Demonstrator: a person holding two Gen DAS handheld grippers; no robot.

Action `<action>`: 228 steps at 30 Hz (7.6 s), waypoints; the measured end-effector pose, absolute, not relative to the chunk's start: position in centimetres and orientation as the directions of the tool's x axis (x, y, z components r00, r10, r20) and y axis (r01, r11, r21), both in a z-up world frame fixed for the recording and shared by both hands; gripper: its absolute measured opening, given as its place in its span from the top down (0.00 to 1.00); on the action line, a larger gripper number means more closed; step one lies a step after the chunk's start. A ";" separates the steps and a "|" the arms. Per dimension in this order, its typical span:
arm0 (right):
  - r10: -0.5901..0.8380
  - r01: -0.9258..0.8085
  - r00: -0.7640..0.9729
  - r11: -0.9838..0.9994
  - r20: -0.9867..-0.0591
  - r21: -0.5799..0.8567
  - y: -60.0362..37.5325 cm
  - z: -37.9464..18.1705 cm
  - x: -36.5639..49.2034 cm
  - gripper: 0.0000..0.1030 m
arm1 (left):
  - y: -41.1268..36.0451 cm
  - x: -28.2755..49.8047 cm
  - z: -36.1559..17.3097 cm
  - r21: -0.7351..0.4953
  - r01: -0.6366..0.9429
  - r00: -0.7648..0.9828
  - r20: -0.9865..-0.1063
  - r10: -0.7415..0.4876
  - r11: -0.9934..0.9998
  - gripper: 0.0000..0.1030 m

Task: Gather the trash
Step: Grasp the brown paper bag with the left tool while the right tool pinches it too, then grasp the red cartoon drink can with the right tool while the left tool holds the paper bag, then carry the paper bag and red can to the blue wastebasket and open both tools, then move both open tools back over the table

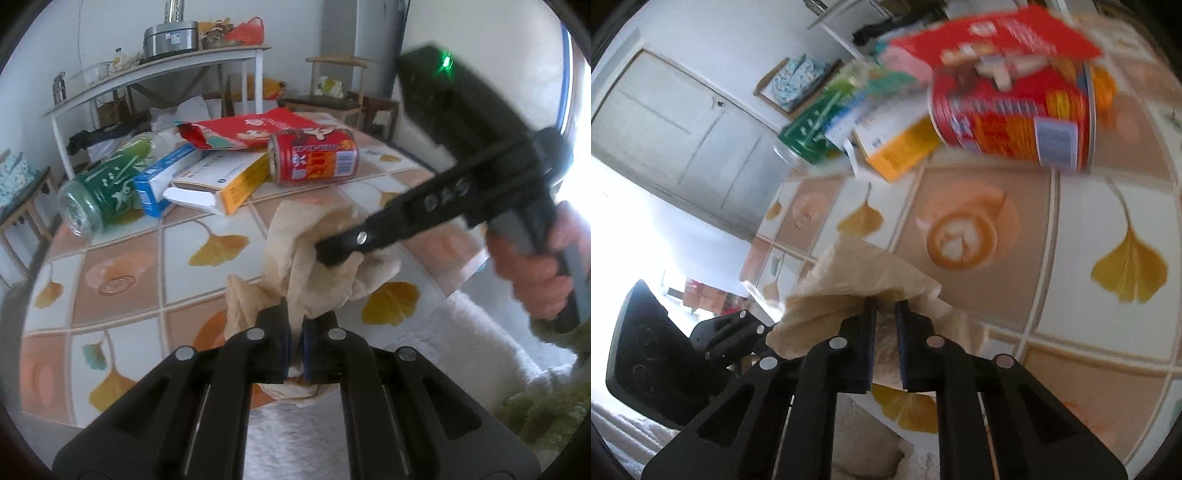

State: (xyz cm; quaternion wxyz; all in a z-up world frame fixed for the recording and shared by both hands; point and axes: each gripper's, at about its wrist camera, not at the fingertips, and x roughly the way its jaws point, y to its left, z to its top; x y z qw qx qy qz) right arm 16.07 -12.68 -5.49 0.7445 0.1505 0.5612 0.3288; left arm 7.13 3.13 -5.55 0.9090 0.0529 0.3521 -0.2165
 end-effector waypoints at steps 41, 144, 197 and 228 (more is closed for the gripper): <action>0.735 -0.274 -0.177 0.602 -0.654 0.750 -11.4 -7.0 17.5 0.90 | 0.0 8.0 -6.7 0.011 0.574 0.605 -0.679 -0.415 0.819 0.71; 0.408 -0.080 0.478 0.902 -0.778 0.424 -30.6 1.3 9.2 0.34 | -5.9 10.3 -0.3 -0.205 0.494 0.549 -0.679 -0.487 0.845 0.89; 0.210 0.711 0.611 0.279 -0.763 0.646 -68.3 -25.2 7.4 0.27 | -49.0 27.9 -13.7 -0.527 0.500 -0.135 -0.832 -0.539 0.688 0.21; 0.332 0.212 0.692 0.755 -0.641 0.620 -50.1 -3.9 8.2 0.22 | -14.3 15.1 1.4 -0.312 0.594 0.413 -0.672 -0.615 0.741 0.19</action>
